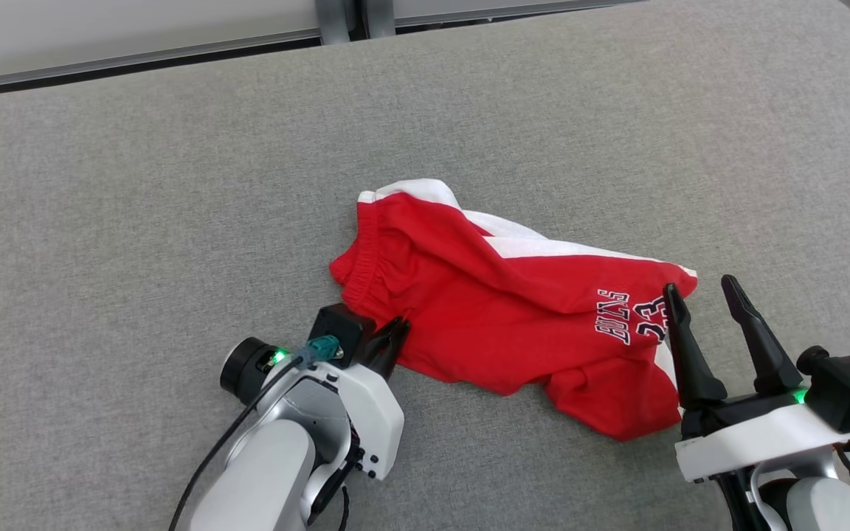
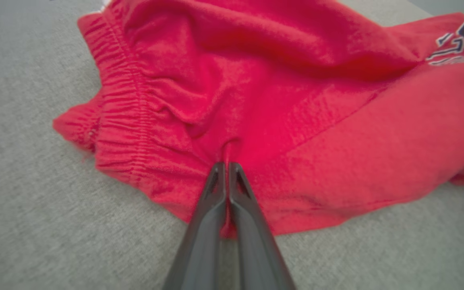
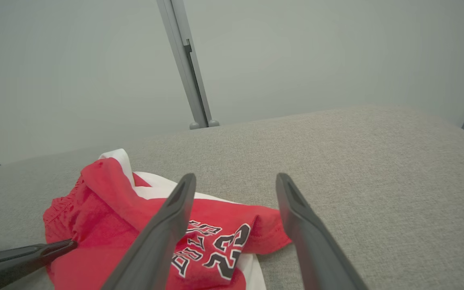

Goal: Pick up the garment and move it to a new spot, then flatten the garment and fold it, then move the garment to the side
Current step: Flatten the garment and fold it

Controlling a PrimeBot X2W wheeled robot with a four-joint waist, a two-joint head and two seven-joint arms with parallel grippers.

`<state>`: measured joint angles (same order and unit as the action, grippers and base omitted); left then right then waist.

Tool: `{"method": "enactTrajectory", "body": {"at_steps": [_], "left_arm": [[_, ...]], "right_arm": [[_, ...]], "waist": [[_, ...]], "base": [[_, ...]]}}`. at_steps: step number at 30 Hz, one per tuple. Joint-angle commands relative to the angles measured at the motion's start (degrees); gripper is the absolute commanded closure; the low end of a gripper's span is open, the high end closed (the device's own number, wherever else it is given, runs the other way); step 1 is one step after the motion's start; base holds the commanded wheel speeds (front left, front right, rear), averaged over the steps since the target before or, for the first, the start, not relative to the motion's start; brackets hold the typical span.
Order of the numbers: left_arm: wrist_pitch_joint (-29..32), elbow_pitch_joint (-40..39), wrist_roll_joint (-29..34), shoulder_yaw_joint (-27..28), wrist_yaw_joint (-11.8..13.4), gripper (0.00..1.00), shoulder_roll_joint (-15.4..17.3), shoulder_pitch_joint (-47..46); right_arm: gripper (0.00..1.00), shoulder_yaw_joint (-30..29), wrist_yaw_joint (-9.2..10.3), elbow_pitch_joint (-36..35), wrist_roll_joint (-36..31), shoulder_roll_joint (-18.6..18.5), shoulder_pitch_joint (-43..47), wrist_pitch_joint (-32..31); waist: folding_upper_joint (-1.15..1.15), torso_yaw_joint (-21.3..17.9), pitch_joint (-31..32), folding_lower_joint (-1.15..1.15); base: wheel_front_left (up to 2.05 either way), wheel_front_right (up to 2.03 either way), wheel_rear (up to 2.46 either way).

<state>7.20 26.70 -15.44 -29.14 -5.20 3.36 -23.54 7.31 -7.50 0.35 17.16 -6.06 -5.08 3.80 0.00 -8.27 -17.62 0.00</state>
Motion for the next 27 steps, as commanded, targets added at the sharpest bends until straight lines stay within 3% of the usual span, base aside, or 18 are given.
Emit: {"method": "enactTrajectory", "body": {"at_steps": [1,9,15,22,27], "left_arm": [[0.24,0.75,0.81,-0.37,0.66,1.0,1.25,2.08],[-1.27,-3.04,-0.32,1.32,3.43,1.0,2.91,5.96],[-1.27,-8.46,-2.48,3.26,6.71,1.0,3.89,13.75],[-1.1,-14.68,-5.75,4.27,10.16,1.0,2.92,22.91],[-2.1,-17.18,-7.07,4.42,11.19,1.0,2.2,24.71]], "right_arm": [[0.0,-0.38,0.02,-0.05,0.3,0.04,-0.88,0.51],[0.0,-0.22,0.02,-0.14,0.32,-0.37,-0.89,0.34],[0.0,-0.05,0.02,-0.09,0.19,-1.1,-0.57,-0.27],[0.0,-0.81,0.02,-0.36,-0.18,-2.0,0.5,-1.31],[0.0,-1.97,0.02,-0.83,-0.87,-2.3,1.49,-2.42]], "waist": [[0.0,0.61,0.09,0.0],[0.0,2.26,0.53,0.0],[0.0,4.47,1.5,0.0],[0.0,7.72,2.53,0.0],[0.0,8.67,3.27,0.0]], "base": [[0.0,0.0,0.0],[0.0,0.0,0.0],[0.0,0.0,0.0],[0.0,0.0,0.0],[0.0,0.0,0.0]]}}
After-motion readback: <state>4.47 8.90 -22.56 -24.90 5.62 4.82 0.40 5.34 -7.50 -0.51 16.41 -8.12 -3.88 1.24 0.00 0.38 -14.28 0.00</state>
